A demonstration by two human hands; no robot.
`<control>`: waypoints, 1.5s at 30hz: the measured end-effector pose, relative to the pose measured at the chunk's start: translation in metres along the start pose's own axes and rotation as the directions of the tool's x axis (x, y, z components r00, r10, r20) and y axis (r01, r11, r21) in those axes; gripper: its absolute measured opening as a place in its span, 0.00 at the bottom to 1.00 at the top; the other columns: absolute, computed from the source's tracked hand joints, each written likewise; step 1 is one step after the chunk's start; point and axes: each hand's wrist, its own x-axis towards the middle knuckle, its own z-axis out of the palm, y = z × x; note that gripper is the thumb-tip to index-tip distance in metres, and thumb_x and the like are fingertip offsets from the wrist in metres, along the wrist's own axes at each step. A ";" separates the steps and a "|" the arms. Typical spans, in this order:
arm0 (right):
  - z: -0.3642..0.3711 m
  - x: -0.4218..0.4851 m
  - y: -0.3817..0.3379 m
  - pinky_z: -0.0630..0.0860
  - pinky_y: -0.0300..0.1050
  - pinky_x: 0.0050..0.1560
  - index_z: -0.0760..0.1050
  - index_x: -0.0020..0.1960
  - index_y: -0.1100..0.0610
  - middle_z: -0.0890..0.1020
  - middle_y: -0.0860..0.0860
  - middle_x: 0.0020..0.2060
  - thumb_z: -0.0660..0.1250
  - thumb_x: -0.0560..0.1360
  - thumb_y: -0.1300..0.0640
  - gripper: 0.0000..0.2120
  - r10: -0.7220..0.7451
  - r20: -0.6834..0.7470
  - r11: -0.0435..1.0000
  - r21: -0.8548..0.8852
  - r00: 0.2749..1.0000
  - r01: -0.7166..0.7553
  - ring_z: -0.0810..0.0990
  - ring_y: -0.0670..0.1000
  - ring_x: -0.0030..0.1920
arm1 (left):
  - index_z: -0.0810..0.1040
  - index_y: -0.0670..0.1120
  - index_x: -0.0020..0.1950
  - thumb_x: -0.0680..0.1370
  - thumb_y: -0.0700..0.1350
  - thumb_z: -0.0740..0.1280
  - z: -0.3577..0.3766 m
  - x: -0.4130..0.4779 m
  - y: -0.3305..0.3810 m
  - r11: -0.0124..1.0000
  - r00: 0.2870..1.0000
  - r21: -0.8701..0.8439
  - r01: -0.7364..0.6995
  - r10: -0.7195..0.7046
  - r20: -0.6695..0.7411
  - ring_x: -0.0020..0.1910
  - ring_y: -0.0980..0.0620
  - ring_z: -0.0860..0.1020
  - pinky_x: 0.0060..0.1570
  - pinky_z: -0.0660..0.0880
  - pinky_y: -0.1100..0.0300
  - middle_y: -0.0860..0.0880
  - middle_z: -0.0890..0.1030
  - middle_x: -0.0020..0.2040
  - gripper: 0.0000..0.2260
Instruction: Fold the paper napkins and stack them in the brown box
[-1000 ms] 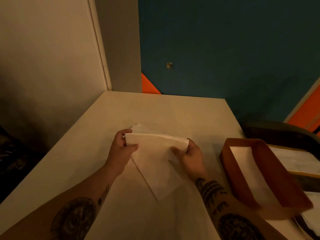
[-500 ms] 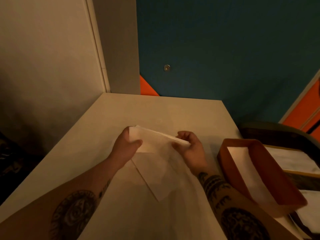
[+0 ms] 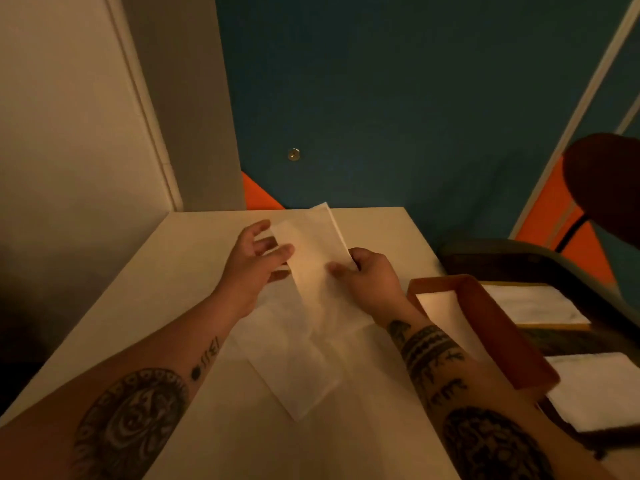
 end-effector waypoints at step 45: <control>-0.119 -0.046 0.052 0.75 0.40 0.53 0.74 0.68 0.53 0.78 0.48 0.59 0.68 0.79 0.57 0.18 0.042 -0.233 0.835 -0.525 0.972 -0.162 0.78 0.48 0.55 | 0.77 0.51 0.68 0.80 0.43 0.68 0.150 -0.028 -0.035 0.769 0.956 0.579 -0.272 0.144 0.257 0.55 0.56 0.79 0.56 0.75 0.62 0.52 0.82 0.62 0.15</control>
